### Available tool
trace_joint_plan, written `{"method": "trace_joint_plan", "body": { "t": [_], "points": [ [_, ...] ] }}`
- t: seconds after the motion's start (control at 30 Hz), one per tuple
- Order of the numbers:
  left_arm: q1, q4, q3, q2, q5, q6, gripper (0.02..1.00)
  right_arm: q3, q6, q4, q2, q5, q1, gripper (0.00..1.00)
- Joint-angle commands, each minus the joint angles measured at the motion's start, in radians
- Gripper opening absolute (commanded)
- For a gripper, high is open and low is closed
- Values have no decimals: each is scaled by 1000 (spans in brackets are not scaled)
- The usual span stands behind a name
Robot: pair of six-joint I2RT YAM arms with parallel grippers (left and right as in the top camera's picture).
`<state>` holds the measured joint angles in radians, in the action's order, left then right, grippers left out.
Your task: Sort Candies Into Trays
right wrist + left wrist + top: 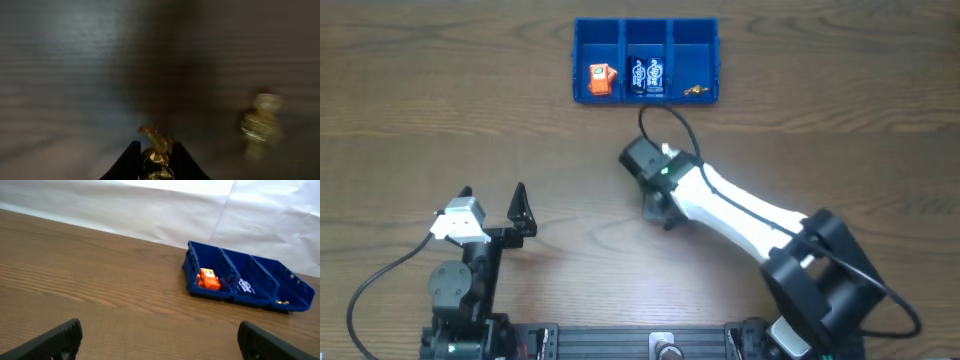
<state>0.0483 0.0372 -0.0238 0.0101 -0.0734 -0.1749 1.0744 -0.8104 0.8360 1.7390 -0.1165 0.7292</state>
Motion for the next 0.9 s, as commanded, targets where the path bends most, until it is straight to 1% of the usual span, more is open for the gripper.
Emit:
{"method": "trace_joint_plan", "body": {
  "t": [0.03,0.17,0.27,0.3,0.33,0.43,0.53,0.6,0.67,0.7,0.8,0.83,0.9],
  "points": [
    [-4,34,19,-6,-16,14,998,348,151,166,-47,-188,-114,196],
    [-4,34,19,-6,-16,14,998,637,300,162,82,-197,-265,198],
    [-4,34,19,-6,-16,14,998,840,385,151,236,-196,-340,198],
    [-4,34,19,-6,-16,14,998,964,419,147,343,-188,-372,198],
    [-4,34,19,-6,-16,14,998,1011,436,144,385,-175,-383,200],
    [-4,34,19,-6,-16,14,996,1088,453,108,491,-147,-403,205],
    [-4,34,19,-6,-16,14,998,1088,452,64,536,-143,-407,224],
    [-4,34,19,-6,-16,14,998,1088,453,53,556,-125,-407,240],
    [-4,34,19,-6,-16,14,998,1088,453,51,562,-126,-407,257],
    [-4,34,19,-6,-16,14,998,1087,453,51,562,-126,-407,290],
    [-4,34,19,-6,-16,14,998,1087,476,39,560,-126,-407,608],
    [-4,34,19,-6,-16,14,998,1087,476,38,560,-130,-407,649],
    [-4,34,19,-6,-16,14,998,1087,482,60,554,-126,-403,660]
  ]
}}
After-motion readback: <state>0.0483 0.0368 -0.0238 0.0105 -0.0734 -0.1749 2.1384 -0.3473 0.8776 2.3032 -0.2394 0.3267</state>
